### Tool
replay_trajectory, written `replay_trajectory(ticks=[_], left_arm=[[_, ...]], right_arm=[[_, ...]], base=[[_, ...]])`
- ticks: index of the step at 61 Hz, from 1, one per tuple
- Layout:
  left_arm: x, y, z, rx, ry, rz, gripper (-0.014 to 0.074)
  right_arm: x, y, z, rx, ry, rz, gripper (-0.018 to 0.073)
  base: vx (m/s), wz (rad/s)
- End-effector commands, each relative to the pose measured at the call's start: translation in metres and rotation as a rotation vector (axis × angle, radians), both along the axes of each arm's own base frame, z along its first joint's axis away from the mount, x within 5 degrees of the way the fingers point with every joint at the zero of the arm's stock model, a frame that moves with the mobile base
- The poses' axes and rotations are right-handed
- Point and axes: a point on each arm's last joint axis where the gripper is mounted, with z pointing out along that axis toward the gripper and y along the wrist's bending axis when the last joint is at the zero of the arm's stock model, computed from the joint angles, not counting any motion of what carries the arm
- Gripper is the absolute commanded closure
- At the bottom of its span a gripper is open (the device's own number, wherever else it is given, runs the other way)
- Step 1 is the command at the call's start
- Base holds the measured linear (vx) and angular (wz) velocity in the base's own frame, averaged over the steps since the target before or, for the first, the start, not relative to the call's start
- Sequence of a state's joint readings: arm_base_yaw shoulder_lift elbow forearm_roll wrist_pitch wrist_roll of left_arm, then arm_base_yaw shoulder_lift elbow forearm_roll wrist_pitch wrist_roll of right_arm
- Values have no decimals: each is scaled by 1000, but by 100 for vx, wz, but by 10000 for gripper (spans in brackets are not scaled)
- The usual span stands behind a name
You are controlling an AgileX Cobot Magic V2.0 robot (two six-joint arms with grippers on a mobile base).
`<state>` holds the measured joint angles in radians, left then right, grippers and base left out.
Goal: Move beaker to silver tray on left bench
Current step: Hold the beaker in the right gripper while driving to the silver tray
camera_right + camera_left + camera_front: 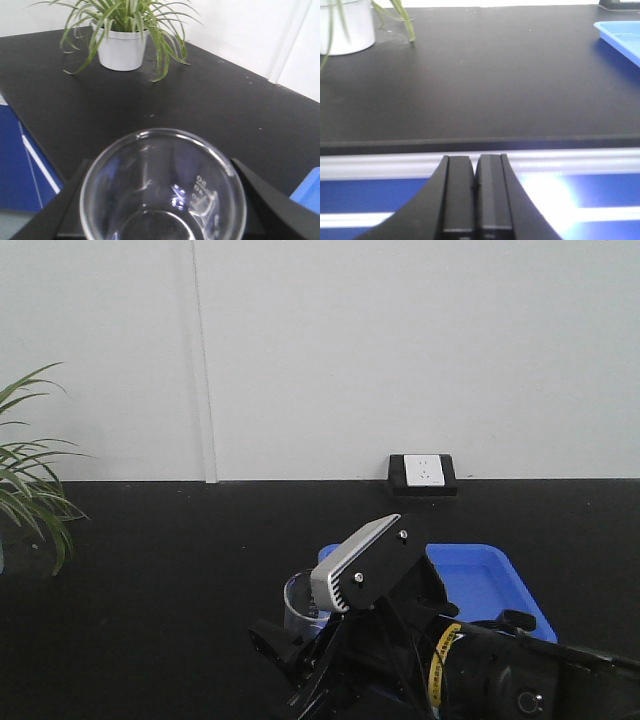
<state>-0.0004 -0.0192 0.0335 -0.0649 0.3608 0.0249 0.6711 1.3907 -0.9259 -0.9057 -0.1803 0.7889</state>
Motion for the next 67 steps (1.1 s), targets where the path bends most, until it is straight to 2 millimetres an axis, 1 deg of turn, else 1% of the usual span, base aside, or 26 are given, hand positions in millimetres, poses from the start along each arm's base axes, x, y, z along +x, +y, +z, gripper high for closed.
replay_trajectory(ticks=[1, 67], left_arm=[[2, 0, 1, -5, -66, 1, 595], [2, 0, 1, -5, -66, 1, 595]], right_arm=[[-6, 0, 25, 80, -61, 33, 573], [-6, 0, 25, 79, -61, 32, 573]], base=[[-22, 7], [-29, 0]])
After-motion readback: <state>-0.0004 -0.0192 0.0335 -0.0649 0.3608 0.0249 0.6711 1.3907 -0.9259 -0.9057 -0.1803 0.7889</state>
